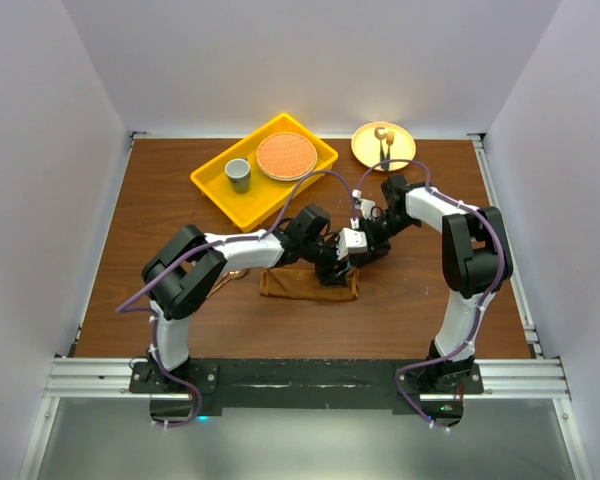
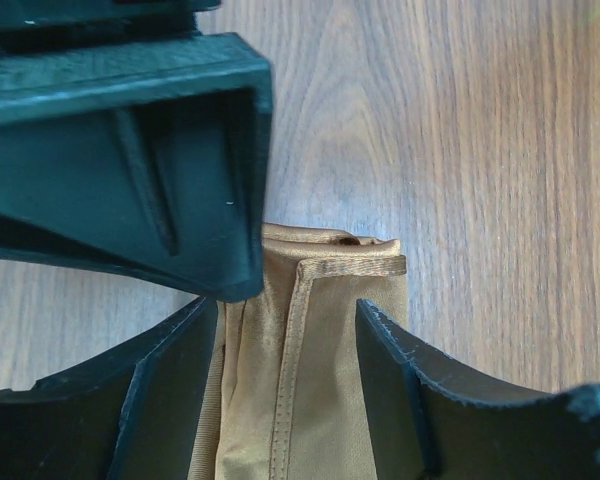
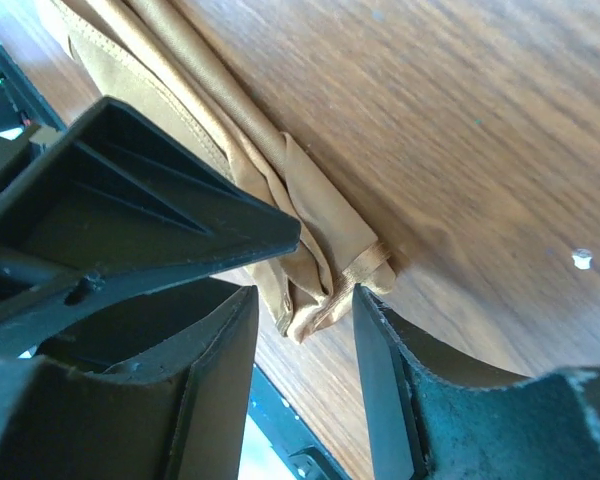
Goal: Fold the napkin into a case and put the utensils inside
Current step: Pick up the top corner of the smaller rectangle folded napkin from the center of the board.
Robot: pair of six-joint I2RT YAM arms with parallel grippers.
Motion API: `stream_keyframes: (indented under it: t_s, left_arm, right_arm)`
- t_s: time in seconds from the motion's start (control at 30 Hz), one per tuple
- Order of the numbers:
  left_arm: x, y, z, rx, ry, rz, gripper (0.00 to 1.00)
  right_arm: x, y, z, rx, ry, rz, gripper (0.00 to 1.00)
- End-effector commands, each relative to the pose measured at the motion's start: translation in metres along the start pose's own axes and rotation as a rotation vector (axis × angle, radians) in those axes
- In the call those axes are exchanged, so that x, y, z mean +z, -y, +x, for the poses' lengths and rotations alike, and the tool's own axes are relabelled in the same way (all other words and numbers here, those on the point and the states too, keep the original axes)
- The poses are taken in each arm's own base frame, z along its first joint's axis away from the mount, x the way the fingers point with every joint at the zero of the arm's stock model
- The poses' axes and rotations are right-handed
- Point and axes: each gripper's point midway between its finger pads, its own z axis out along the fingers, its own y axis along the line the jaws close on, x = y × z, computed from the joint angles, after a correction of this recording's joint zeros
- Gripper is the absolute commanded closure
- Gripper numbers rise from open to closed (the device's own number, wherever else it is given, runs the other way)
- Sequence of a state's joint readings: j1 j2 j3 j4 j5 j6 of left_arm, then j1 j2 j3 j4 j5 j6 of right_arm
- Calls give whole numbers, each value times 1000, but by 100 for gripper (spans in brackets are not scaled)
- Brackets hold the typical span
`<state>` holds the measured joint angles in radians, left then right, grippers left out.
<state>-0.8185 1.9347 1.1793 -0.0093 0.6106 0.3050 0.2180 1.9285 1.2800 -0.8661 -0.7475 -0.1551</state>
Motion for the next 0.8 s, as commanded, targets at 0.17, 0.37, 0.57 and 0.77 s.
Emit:
stream_keyframes:
  t_s: [0.17, 0.37, 0.57, 0.77]
  left_arm:
    - [-10, 2, -15, 6, 47, -2, 37]
    - [-10, 3, -12, -4, 43, 6, 36]
    - [-12, 1, -11, -24, 42, 1, 36]
    - [-13, -1, -7, -40, 36, 8, 36]
  right_arm:
    - [6, -3, 4, -14, -15, -29, 50]
    - [10, -5, -1, -21, -9, -39, 51]
    - [8, -10, -2, -30, -13, -52, 59]
    - [4, -15, -2, -41, -9, -58, 85]
